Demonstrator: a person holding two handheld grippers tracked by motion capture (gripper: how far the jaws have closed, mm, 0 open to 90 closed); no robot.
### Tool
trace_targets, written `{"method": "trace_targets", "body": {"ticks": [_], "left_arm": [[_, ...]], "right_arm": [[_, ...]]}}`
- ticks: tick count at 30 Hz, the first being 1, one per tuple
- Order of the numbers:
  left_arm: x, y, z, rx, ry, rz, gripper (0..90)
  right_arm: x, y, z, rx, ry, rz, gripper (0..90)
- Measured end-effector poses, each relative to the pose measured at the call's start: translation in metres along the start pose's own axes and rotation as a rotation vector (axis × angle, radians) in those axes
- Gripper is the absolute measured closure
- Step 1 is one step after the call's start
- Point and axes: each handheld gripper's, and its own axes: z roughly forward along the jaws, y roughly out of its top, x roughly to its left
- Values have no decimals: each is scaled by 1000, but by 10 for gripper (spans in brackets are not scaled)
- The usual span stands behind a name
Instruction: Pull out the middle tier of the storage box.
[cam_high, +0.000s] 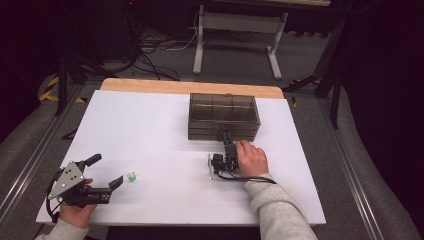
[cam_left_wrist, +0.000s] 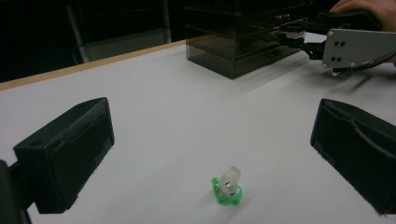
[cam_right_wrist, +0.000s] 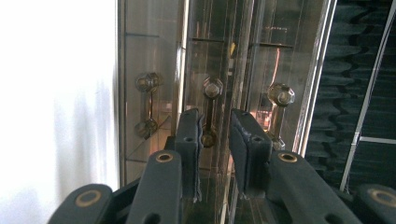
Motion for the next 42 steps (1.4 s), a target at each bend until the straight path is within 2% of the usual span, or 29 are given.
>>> {"method": "trace_targets", "body": {"ticks": [9,12,32,35,42], "left_arm": [[0,0,0,-1,-1,0,5],[0,0,0,-7,-4,0,5],[0,0,0,-8,-3,0,4],[0,0,-1,-8,-3,0,5],[0,0,-1,-9,-3,-3,5]], "right_arm": [[0,1,2,9,4,-1,764],[-1,1,2,9,7,1,799],[-3,2,2,12,31,14,811],[-5,2,0,9,37,30,812],[-7,2,-7,0,48,33,812]]}}
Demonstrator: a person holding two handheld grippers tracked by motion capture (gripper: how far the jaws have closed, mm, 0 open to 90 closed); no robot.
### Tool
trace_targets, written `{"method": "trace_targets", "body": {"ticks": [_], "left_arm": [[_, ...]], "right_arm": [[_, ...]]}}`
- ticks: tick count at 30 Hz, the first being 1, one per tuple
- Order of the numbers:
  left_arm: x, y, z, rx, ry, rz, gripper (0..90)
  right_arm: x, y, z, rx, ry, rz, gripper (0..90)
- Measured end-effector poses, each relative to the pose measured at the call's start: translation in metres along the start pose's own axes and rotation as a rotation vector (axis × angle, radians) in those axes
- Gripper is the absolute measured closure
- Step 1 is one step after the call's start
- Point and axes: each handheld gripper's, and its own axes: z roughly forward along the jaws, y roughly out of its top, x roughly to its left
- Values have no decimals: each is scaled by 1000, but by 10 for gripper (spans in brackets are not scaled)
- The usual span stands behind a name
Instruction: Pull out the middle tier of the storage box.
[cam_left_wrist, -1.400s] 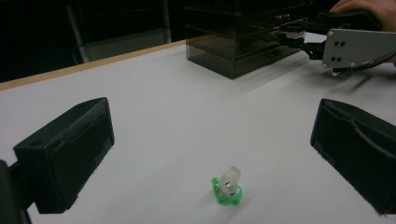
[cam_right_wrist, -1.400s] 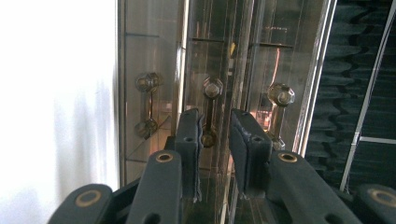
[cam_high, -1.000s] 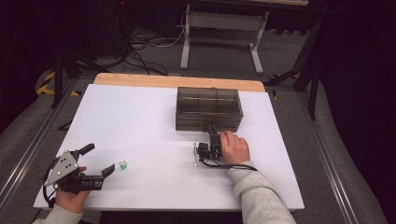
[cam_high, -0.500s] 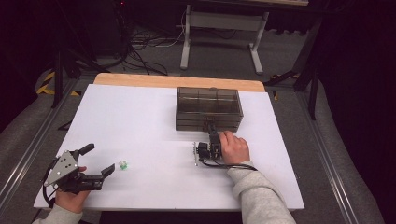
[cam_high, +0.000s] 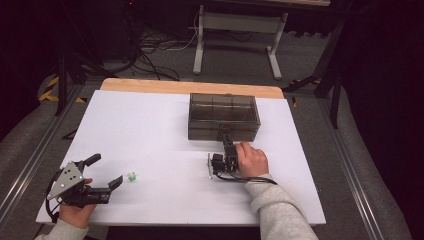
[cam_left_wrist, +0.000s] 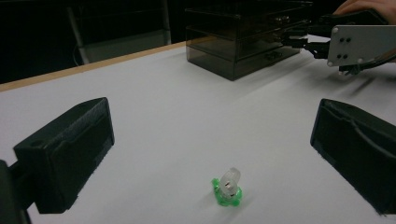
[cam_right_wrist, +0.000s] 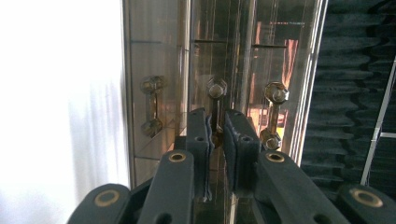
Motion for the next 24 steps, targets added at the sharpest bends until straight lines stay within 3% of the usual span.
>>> {"method": "trace_targets", "body": {"ticks": [20,24], "left_arm": [[-1,0,0,0,3,1,5],[-1,0,0,0,4,1,5]], "right_arm": [[-2,-2,-19,-15,30,34,810],[0,-2,-23,-9,58,56,800]]}}
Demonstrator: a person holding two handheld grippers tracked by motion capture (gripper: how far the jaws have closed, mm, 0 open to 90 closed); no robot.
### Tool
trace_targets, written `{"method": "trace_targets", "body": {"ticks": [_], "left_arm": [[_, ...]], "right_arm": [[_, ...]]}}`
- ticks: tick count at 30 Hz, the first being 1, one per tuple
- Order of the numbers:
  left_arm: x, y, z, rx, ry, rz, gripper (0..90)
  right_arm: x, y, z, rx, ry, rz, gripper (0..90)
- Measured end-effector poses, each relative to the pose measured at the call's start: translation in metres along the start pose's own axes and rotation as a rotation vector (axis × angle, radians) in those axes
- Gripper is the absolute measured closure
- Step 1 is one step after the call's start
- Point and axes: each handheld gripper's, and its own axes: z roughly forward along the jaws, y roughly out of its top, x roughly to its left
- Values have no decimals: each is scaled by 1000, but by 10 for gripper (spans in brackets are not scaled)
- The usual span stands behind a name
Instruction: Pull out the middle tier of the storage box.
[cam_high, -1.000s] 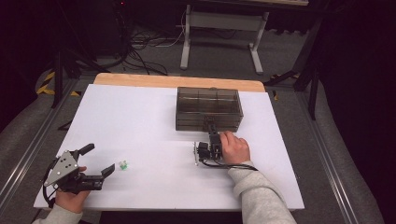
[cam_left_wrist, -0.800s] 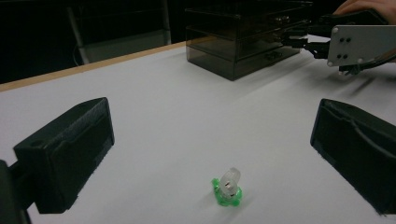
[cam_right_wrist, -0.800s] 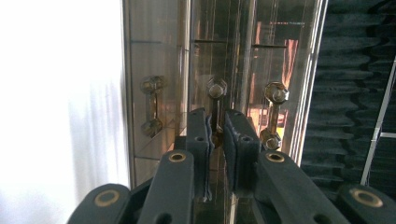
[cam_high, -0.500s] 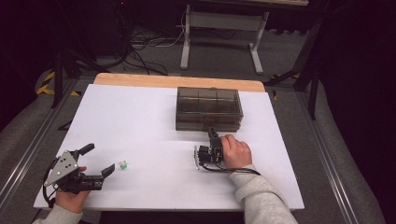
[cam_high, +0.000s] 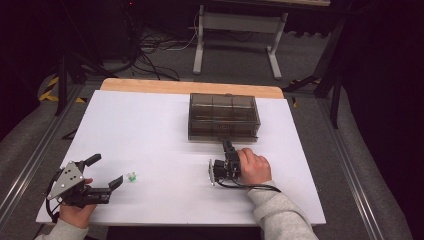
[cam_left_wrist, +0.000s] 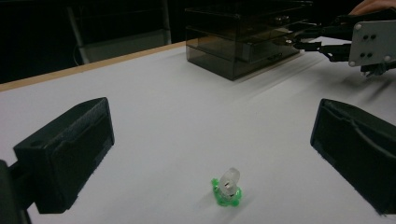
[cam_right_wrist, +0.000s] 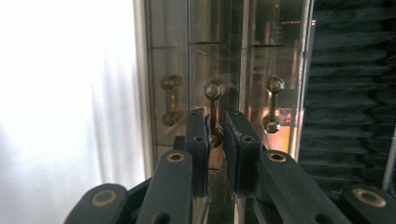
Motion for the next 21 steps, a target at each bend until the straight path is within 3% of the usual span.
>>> {"method": "trace_targets", "body": {"ticks": [3,5,12,14,15,21], "left_arm": [[0,0,0,0,-1,2,5],[0,0,0,0,0,0,4],[0,0,0,0,-1,-1,5],[0,0,0,0,0,1,5],[0,0,0,0,-1,2,5],[0,0,0,1,0,0,5]], "right_arm": [[-1,0,0,-10,0,-5,789],[-3,0,-3,-17,0,26,744],[-8,-1,-8,-38,8,42,703],[-7,0,-11,-39,13,71,701],[-9,0,-11,-56,7,56,694],[-12,1,-16,-80,2,77,678]]}}
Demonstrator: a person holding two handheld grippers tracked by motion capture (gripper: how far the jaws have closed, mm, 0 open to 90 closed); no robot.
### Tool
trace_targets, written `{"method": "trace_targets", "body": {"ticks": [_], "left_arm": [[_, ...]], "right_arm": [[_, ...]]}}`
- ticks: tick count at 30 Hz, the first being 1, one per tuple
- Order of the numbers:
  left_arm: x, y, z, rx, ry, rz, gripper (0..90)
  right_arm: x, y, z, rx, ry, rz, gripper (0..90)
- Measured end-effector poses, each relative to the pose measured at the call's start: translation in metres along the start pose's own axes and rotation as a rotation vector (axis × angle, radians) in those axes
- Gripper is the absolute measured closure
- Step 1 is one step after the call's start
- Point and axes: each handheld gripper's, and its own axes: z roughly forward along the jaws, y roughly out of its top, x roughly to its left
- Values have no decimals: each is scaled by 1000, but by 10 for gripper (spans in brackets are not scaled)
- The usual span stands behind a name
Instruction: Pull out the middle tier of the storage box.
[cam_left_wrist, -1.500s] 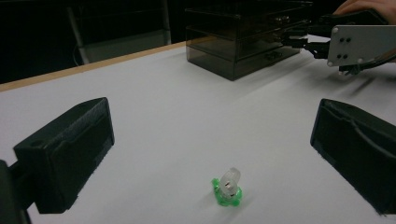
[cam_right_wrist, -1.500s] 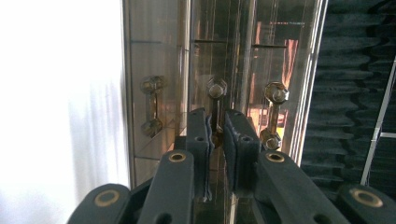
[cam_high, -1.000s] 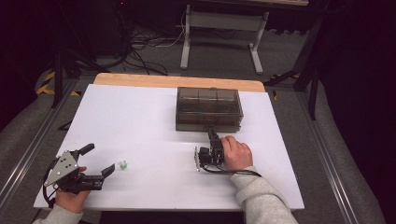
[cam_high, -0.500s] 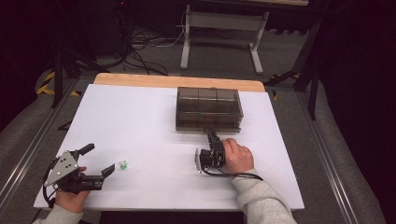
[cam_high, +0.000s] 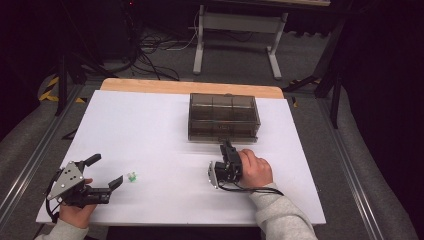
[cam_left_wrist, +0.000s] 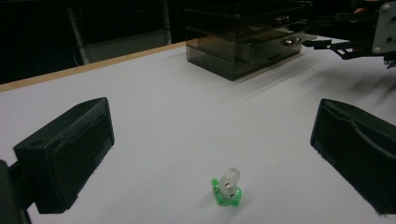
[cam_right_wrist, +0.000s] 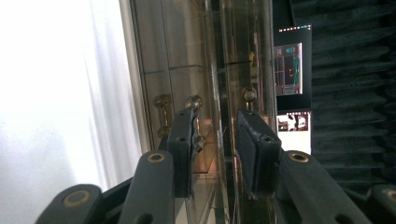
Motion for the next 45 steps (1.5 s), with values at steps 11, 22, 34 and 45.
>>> {"method": "trace_targets", "body": {"ticks": [11,22,34,45], "left_arm": [[0,0,0,0,0,2,5],[0,0,0,2,-1,4,5],[0,0,0,0,0,3,5],[0,0,1,5,-2,3,5]], "right_arm": [[-12,-2,-9,-60,31,98,607],[-27,-8,-17,-147,130,238,541],[-45,-21,-20,-258,305,478,430],[-70,-41,-16,-344,466,685,367]]}}
